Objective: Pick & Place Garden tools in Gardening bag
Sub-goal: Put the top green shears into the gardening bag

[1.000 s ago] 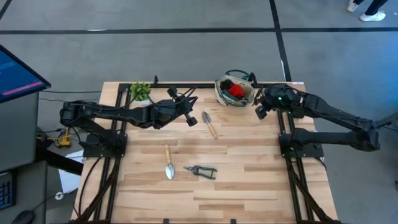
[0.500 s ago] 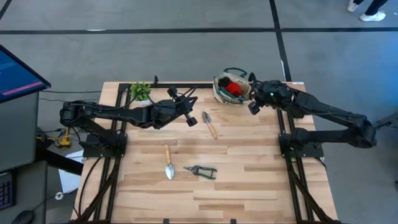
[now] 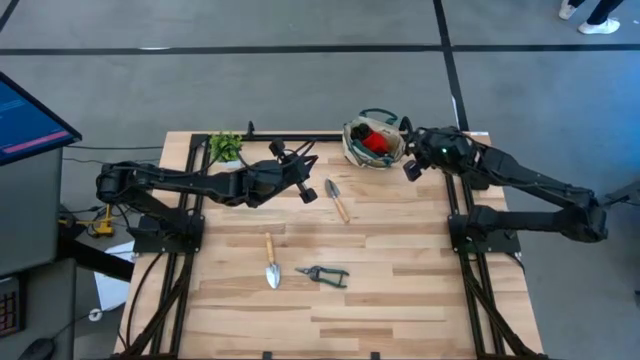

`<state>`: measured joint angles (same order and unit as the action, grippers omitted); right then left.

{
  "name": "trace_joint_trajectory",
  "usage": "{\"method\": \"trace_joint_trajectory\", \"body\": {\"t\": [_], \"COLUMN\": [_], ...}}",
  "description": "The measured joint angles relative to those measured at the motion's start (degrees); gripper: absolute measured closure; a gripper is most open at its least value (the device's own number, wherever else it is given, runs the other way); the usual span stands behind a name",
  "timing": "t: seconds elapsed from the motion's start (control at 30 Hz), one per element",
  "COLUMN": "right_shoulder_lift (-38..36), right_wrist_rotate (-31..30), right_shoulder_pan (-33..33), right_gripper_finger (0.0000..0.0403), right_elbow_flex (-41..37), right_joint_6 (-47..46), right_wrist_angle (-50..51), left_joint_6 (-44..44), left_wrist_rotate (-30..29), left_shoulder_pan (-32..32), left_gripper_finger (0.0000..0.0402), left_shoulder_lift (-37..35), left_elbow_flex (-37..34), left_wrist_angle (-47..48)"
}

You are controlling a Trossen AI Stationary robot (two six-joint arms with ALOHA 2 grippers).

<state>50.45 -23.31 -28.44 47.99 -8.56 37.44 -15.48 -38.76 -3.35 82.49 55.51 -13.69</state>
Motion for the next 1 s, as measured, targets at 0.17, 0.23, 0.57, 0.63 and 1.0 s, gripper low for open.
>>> {"method": "trace_joint_trajectory", "body": {"t": [0.17,0.23,0.57,0.63,1.0], "right_shoulder_lift": [4.33,6.02,9.72,11.08,20.90], "right_wrist_rotate": [-0.20,0.10,2.25,2.25,0.91], "right_shoulder_pan": [-1.79,-2.49,-3.62,-3.64,-5.84], "right_gripper_finger": [0.0348,0.0348,0.0348,0.0348,0.0348], "right_elbow_flex": [-0.04,-0.04,-0.04,-0.04,-0.04], "right_joint_6": [0.00,0.41,-0.38,-0.67,-1.16], "right_wrist_angle": [-1.41,-3.40,-6.10,-6.24,-8.17], "left_joint_6": [1.00,1.00,1.03,1.03,1.19], "left_wrist_rotate": [0.00,0.00,0.00,0.00,0.00], "left_shoulder_pan": [0.01,0.00,0.00,0.00,0.02], "left_gripper_finger": [0.0400,0.0400,0.0400,0.0400,0.0400], "left_shoulder_lift": [0.01,0.01,0.01,0.01,0.01], "left_elbow_flex": [0.00,0.00,-0.02,-0.02,-0.02], "left_wrist_angle": [0.10,0.34,1.29,1.31,1.47]}}
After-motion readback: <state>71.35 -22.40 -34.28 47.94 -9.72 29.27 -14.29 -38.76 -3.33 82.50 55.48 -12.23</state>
